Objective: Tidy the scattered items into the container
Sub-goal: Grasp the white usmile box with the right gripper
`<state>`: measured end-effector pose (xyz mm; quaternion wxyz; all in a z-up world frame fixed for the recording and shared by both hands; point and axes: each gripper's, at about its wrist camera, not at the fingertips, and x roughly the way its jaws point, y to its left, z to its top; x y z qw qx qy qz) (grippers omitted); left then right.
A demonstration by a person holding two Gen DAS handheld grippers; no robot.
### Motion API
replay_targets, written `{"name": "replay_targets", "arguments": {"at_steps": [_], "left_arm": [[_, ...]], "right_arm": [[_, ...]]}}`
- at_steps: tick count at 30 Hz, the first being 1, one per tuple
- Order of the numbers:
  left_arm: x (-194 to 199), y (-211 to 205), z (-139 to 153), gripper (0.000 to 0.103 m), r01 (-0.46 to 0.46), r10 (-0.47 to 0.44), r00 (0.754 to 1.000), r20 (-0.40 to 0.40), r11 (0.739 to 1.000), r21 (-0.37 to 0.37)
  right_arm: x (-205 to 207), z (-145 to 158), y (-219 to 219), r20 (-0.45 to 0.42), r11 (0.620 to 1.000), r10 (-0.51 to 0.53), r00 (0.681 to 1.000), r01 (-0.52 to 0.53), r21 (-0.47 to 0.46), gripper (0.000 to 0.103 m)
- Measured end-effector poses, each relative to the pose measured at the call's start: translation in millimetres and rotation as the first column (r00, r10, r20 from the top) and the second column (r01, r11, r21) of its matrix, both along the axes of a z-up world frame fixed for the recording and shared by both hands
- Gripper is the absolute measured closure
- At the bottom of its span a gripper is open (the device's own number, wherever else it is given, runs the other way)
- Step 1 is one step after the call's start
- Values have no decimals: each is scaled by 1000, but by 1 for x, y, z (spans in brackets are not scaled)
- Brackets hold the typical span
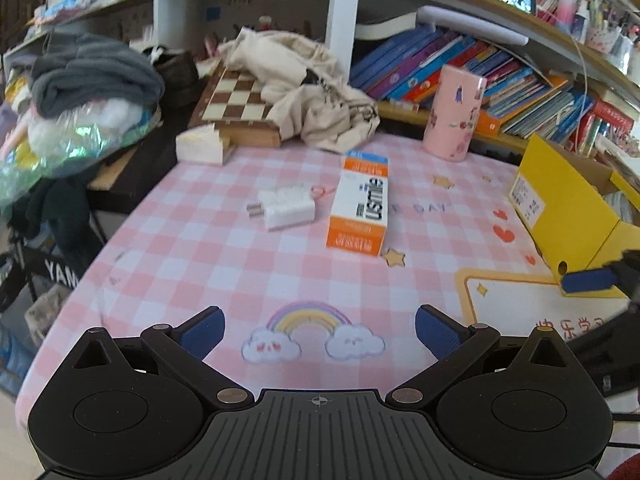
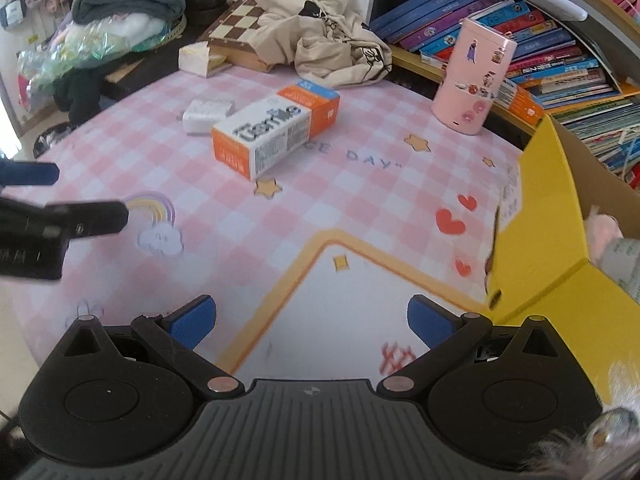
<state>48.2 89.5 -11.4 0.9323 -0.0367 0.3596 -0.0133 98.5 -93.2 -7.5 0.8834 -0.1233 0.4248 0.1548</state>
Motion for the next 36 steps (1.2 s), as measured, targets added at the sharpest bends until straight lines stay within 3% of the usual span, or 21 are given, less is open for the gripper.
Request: {"name": "replay_targets", "arguments": {"at_steps": [13, 21, 26, 32, 36], "left_arm": [[29, 21, -10, 0, -64, 63, 998, 22, 996, 56], [55, 35, -10, 0, -98, 97, 995, 23, 995, 34], [62, 32, -9, 0, -66, 66, 998, 7, 998, 11], [71, 29, -17, 0, -99, 100, 994, -34, 994, 49], [80, 27, -18, 0, -118, 120, 992, -47, 992, 42]], "right_arm": [[64, 4, 19, -55, 992, -32, 998, 38, 119, 0], [124, 20, 41, -43, 971, -63, 997, 71, 228, 0], [154, 3, 55, -64, 977, -67, 996, 78, 198, 1], [177, -17, 56, -137, 961, -100, 985, 132, 243, 1], [179, -19, 53, -129, 956, -81, 988, 114, 271, 2]]}}
